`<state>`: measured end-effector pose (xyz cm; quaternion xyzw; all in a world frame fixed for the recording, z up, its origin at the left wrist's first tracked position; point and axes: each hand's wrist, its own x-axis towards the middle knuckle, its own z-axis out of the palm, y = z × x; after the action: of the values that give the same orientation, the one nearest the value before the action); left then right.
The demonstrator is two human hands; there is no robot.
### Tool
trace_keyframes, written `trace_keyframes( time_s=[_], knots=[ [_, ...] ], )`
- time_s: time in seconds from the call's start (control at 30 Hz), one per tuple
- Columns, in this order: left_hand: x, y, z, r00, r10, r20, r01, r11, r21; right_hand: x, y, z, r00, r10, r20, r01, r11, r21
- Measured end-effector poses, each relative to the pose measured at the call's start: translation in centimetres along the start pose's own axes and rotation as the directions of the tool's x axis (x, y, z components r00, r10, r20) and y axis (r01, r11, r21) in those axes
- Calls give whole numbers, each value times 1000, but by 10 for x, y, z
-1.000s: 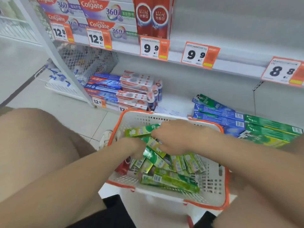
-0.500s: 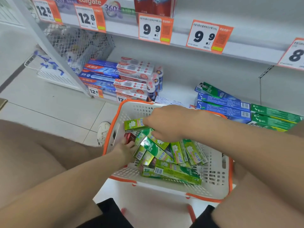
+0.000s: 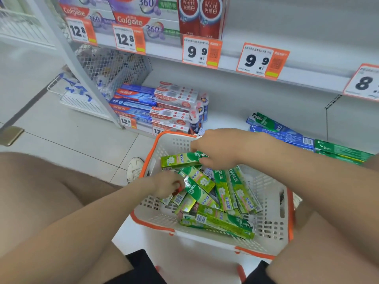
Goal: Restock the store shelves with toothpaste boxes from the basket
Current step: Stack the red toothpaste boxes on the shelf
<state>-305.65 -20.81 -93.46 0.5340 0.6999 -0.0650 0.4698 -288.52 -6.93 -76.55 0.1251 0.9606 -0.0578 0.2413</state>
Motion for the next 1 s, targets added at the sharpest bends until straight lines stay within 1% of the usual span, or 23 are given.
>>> trace_keyframes(
  time_s=[0.07,0.1,0.13,0.2,0.23,0.3,0.33,0.4,0.43,0.5,0.57,0.6,0.67,0.7,0.73,0.8,0.83,0.87,0.9,0.93,0.97,1.0],
  knots=[
    [-16,19,-24,1000,-2,-13,-1,962,-274,-3,6,1,999,34,23,-35,999,4],
    [-25,31,-39,998,13,-65,-36,926,-376,-5,10,1,997,58,42,-58,998,0],
    [-34,43,-52,992,20,-126,-77,883,-463,-6,15,1,995,78,62,-78,997,-8],
    [-53,65,-74,976,29,-215,-152,798,-583,-11,29,-3,991,89,99,-88,996,-7],
    [-63,77,-83,970,51,-238,-194,751,-631,-16,36,-8,991,84,106,-89,995,36],
    [-78,100,-98,950,93,-299,-280,682,-676,-29,52,-22,991,77,111,-102,965,242],
    [-83,110,-105,935,116,-336,-327,650,-686,-37,57,-28,993,67,97,-98,926,365],
    [-90,130,-116,906,152,-394,-406,574,-711,-46,63,-34,999,38,13,-39,808,588],
    [-93,139,-122,894,159,-419,-433,542,-720,-48,64,-36,998,39,-40,-1,728,686],
    [-97,154,-134,873,157,-461,-470,520,-713,-51,66,-38,990,91,-106,38,549,835],
    [-104,168,-146,861,131,-492,-483,517,-707,-56,70,-44,979,153,-137,62,412,909],
    [-107,175,-153,860,122,-495,-484,499,-718,-59,73,-49,972,177,-157,82,373,924],
    [-112,183,-167,864,117,-489,-487,436,-757,-67,79,-59,950,228,-213,132,323,937],
    [-113,186,-174,860,124,-494,-496,426,-756,-71,81,-64,935,260,-242,158,304,940],
    [-112,188,-182,847,137,-513,-516,440,-735,-74,84,-69,914,299,-275,184,299,936],
    [-109,191,-198,799,150,-582,-577,464,-672,-79,89,-78,842,392,-371,246,333,910],
    [-107,192,-206,768,140,-624,-607,468,-642,-81,92,-82,787,441,-432,294,348,890],
    [-104,192,-214,730,120,-673,-635,482,-604,-80,96,-87,712,493,-500,359,356,863],
    [-101,191,-221,678,100,-728,-659,522,-542,-80,99,-92,612,544,-574,432,377,819],
    [-96,190,-227,605,92,-791,-672,591,-446,-79,103,-97,491,583,-647,497,423,758],
    [-91,187,-231,516,101,-850,-666,671,-325,-78,107,-102,370,602,-708,538,482,692],
    [-85,185,-234,427,123,-896,-644,737,-206,-76,111,-106,267,604,-751,550,544,634]
  ],
)
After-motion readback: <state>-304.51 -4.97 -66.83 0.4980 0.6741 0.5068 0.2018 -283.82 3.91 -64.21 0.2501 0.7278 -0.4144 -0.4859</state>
